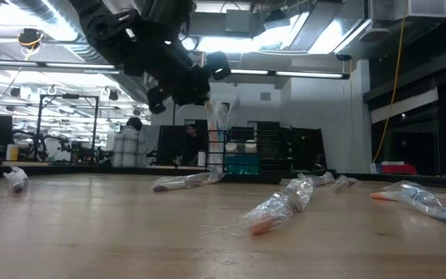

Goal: Pick & Place toothbrushing station
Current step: Put the orange toothbrush into the left section of the mesh organizer, then put the violet toothbrush into the right section of the mesh organizer

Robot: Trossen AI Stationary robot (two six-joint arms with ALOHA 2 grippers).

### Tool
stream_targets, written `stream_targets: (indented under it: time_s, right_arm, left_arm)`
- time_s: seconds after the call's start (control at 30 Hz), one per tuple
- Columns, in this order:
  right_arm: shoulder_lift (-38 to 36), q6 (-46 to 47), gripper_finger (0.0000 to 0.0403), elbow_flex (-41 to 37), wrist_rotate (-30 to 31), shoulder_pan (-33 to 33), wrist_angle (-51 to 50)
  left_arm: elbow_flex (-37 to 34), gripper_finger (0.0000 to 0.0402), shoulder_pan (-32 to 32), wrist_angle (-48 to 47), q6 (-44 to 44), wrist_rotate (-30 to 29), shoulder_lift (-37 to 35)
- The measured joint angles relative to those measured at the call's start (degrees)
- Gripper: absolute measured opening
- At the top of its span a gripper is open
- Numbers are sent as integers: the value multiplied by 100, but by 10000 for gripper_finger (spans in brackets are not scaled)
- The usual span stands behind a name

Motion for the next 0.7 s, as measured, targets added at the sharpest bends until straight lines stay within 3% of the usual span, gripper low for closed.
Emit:
stream_targets:
  time_s: [0.2, 0.3, 0.47, 0.7]
  right_arm:
    - [0, -7, 217, 1, -1, 18, -4]
    - [1, -20, 217, 0, 4, 69, -4]
    - [0, -53, 217, -1, 49, 149, -2]
    - [2, -229, 217, -1, 109, 157, -2]
  left_arm:
    - [-7, 82, -45, -136, -571, 466, -115]
    - [-13, 124, -121, -93, -253, 532, -390]
    - [-13, 183, -240, -39, 525, -29, -1046]
    - [-13, 205, -366, -353, 1516, -303, -2082]
